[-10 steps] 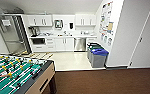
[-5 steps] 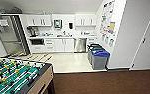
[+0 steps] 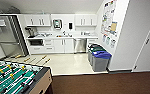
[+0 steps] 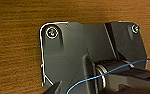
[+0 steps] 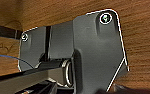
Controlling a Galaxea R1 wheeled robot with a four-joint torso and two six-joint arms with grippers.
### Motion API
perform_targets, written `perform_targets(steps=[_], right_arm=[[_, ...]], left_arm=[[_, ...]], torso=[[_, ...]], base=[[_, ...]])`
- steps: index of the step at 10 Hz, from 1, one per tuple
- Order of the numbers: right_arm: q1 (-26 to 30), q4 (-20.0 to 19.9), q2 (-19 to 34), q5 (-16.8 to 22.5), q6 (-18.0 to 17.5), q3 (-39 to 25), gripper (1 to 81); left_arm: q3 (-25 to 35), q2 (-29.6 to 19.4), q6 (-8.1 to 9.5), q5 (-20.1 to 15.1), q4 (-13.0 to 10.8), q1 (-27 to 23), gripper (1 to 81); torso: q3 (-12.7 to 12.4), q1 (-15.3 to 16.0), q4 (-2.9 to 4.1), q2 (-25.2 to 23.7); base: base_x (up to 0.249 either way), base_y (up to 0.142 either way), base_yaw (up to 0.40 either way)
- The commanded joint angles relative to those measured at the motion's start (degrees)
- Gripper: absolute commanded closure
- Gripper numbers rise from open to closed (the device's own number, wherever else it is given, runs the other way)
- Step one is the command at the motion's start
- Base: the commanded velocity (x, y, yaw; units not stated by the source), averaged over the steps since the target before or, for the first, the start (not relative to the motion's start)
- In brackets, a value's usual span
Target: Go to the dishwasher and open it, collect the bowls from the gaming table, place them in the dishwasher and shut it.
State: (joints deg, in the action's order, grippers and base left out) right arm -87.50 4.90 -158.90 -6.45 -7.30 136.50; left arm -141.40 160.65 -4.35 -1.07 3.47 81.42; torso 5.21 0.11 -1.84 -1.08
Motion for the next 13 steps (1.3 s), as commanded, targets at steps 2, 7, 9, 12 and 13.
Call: perform_targets(steps=[2, 7, 9, 12, 13], right_arm=[[2.37, -0.15, 0.84, 2.76, 0.1, -0.37, 1.0], [2.11, -0.24, 0.84, 2.76, 0.18, -0.37, 1.0], [2.02, -0.24, 0.84, 2.76, 0.1, -0.28, 1.0], [2.02, -0.24, 0.84, 2.76, 0.1, -0.45, 1.0], [2.11, -0.24, 0.84, 2.76, 0.1, -0.45, 1.0]], left_arm=[[0.24, -0.94, 0.05, -3.06, 0.57, -2.8, 1.0], [0.24, -0.94, 0.05, -2.97, 0.57, -2.8, 1.0], [0.24, -0.94, 0.05, -2.97, 0.57, -2.8, 1.0], [0.24, -0.94, -0.04, -2.97, 0.57, -2.8, 1.0], [0.24, -0.94, 0.05, -2.97, 0.57, -2.8, 1.0]], torso=[[0.0, -0.02, 0.0, 0.0], [0.0, 0.0, 0.0, 0.0], [0.0, 0.0, 0.0, 0.0], [0.0, 0.0, 0.0, 0.0], [0.0, 0.0, 0.0, 0.0]], base=[[0.19, 0.0, 0.0], [0.19, 0.0, 0.0], [0.189, 0.0, 0.0], [0.189, 0.0, 0.0], [0.189, 0.0, 0.0]])
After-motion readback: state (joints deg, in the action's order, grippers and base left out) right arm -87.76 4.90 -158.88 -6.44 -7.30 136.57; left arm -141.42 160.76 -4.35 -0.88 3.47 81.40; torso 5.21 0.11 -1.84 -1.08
